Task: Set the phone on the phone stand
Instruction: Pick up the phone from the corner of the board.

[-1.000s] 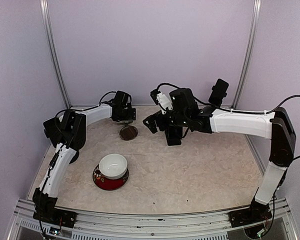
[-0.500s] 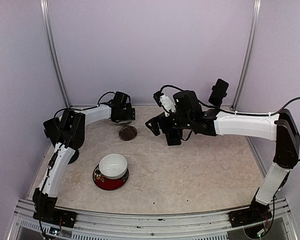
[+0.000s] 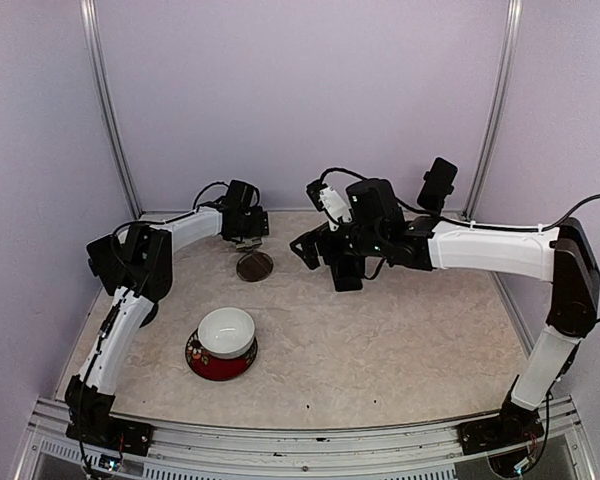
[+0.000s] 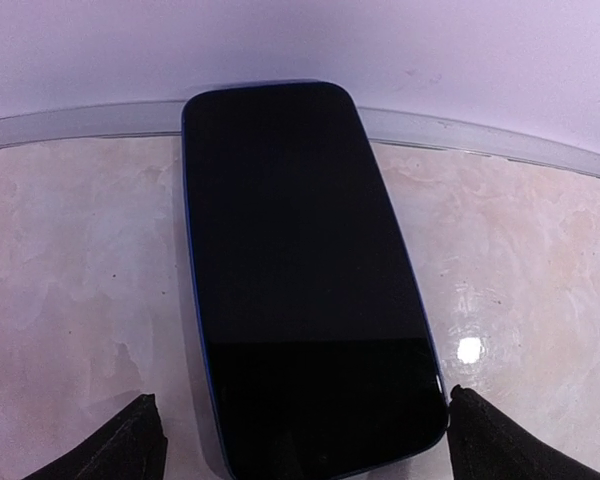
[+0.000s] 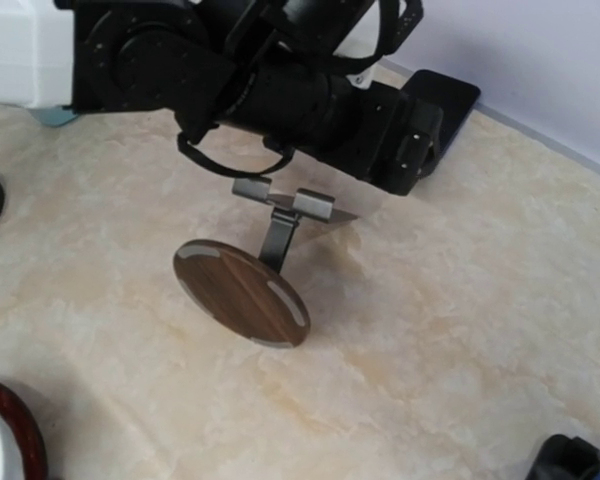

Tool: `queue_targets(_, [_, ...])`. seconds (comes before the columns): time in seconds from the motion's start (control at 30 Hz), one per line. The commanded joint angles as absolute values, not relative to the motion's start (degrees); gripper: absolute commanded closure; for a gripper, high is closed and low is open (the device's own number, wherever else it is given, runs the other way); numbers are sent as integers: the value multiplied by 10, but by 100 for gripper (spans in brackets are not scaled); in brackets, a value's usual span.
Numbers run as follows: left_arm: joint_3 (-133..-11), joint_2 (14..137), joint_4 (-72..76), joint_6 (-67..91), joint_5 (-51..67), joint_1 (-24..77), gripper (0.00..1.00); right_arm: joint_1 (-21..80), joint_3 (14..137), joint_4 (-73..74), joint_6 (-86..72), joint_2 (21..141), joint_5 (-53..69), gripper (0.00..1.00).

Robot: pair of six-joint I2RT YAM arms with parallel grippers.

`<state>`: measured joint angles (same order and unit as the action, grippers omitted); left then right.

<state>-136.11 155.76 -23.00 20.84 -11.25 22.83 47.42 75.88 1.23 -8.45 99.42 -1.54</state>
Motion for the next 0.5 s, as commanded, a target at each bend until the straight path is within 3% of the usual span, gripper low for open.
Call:
queue_targets(0.0, [-1347,1564,-260,222,-126,207,5,471,775,24,-82,995,-21,0])
queue_targets(0.23, [-1280,1526,-245,218,-153,200,5,471,772,25,-80,998,-21,0])
queue_targets(0.47, [-1270,1501,-179,214,-93,213,1,471,778,34,-71,1003,-23,0])
